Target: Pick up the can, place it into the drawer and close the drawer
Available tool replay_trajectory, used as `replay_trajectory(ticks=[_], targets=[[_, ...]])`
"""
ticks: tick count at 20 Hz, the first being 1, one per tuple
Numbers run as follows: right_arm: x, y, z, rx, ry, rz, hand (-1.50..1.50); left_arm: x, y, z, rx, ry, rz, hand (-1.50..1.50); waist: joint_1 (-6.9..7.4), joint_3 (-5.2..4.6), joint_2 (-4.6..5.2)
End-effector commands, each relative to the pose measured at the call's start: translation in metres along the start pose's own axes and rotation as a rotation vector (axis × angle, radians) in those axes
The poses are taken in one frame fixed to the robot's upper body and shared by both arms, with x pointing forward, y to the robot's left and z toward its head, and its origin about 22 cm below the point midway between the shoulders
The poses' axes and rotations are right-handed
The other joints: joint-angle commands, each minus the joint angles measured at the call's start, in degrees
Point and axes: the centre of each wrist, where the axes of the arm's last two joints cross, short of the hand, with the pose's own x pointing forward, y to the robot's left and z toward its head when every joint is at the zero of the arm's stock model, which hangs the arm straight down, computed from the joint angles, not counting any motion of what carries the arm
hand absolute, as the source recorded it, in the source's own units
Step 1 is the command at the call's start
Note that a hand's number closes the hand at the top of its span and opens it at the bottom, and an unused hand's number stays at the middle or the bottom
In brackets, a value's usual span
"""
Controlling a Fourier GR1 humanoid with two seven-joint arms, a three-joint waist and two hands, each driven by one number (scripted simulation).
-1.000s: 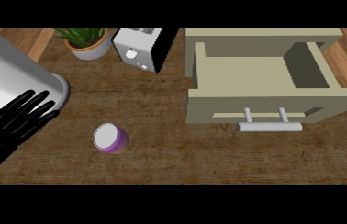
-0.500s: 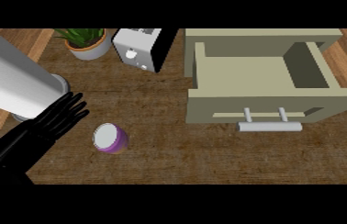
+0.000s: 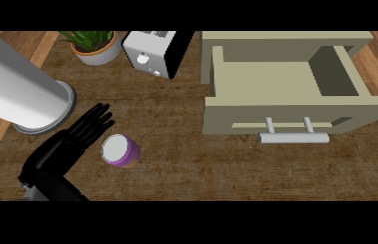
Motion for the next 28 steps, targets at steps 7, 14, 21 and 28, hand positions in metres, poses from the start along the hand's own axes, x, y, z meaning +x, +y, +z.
replay_trajectory(ticks=[7,14,21,28], targets=[[0.002,0.010,-0.009,0.007,-0.006,-0.006,-1.50,-0.041,0.035,-0.007,0.101,0.014,-0.023,-1.50,0.09,-0.01,0.05],[0.006,0.001,0.035,0.002,-0.009,0.000,-1.50,-0.081,0.050,0.012,0.131,0.030,-0.022,-1.50,-0.42,-0.01,-0.03],[0.017,-0.010,0.012,0.005,0.000,0.017,-1.50,-0.122,0.057,-0.007,0.123,0.062,-0.025,-1.50,-0.46,-0.06,0.14],[0.018,-0.013,0.013,0.017,0.007,0.004,-1.50,-0.146,0.046,-0.004,0.086,0.089,0.016,-1.50,-0.16,-0.03,0.06]])
